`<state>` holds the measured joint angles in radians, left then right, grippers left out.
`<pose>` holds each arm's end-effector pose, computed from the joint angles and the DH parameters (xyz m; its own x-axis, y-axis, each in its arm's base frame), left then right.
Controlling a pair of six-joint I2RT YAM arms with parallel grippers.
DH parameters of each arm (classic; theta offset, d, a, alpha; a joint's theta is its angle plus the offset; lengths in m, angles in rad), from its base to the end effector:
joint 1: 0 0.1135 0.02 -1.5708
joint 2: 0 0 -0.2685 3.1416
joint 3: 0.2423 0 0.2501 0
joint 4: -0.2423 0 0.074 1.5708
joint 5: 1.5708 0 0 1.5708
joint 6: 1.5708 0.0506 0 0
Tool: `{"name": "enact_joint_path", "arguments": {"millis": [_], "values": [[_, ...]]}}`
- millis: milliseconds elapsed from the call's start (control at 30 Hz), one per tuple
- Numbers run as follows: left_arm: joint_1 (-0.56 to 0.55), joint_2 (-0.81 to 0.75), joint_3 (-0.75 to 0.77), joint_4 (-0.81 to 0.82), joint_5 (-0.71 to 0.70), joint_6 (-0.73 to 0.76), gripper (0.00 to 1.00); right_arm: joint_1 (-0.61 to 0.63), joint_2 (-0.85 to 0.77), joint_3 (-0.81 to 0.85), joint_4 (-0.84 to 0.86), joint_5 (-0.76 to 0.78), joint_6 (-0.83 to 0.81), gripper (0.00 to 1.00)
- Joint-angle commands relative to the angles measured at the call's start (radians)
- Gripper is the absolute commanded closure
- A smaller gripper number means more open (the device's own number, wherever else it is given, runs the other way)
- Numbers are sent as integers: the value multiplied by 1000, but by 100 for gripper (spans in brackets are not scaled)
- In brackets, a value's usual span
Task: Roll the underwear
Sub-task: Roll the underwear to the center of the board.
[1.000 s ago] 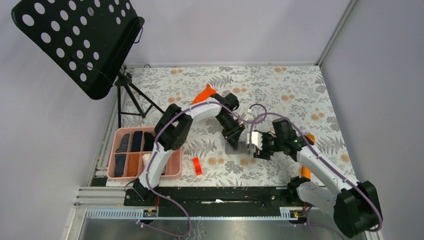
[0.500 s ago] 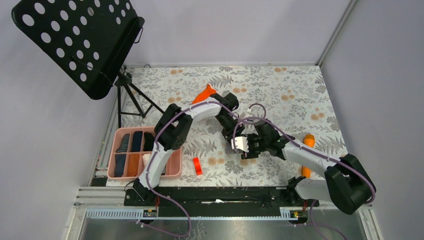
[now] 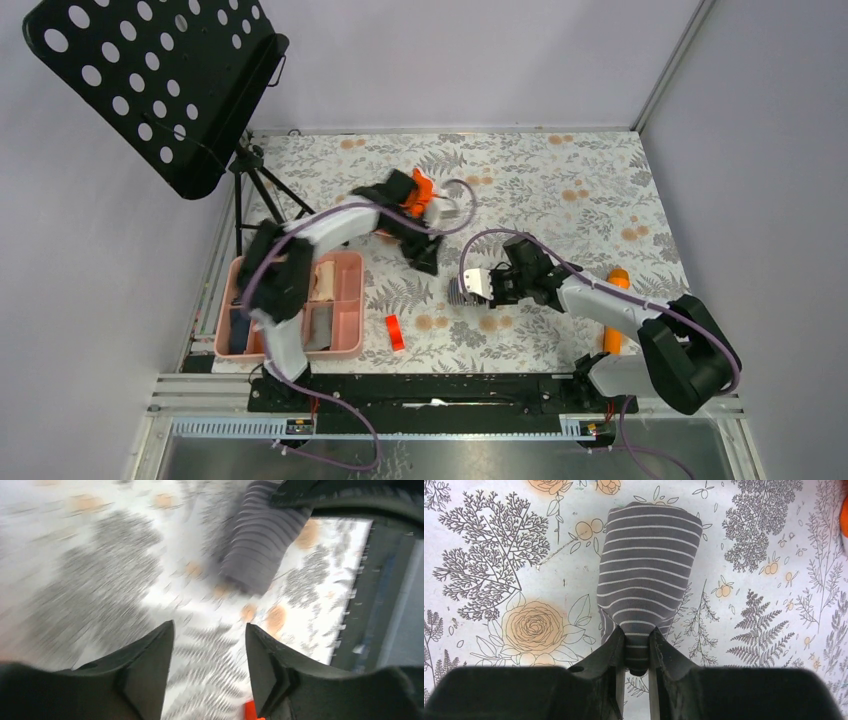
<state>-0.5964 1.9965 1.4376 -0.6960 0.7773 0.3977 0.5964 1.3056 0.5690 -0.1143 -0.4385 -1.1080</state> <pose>0.3133 -0.2556 0.1755 -0.5002 0.6732 -0.5446 0.8399 0.2241 -0.4943 0.1938 0.1575 0.1639 0.3845 -0.7181 -0.5800 -0.8871 -0.1136 -0.4474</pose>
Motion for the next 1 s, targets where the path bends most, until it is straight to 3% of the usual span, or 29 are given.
{"name": "enact_joint_path", "arguments": {"millis": [0, 133, 267, 500, 667, 967], "values": [[31, -468, -335, 453, -185, 131, 39, -4, 58, 6, -175, -40, 87, 91], [-67, -658, -565, 558, -320, 281, 35, -47, 98, 28, -193, -92, 136, 92], [-192, -688, -672, 671, -447, 317, 24, -75, 141, 63, -214, -109, 146, 92], [-264, -550, -638, 830, -423, 331, 21, -160, 269, 179, -321, -175, 158, 93], [-277, -432, -550, 806, -351, 356, 20, -193, 324, 232, -347, -175, 146, 93], [-302, -259, -482, 823, -381, 364, 20, -208, 367, 269, -335, -189, 174, 93]]}}
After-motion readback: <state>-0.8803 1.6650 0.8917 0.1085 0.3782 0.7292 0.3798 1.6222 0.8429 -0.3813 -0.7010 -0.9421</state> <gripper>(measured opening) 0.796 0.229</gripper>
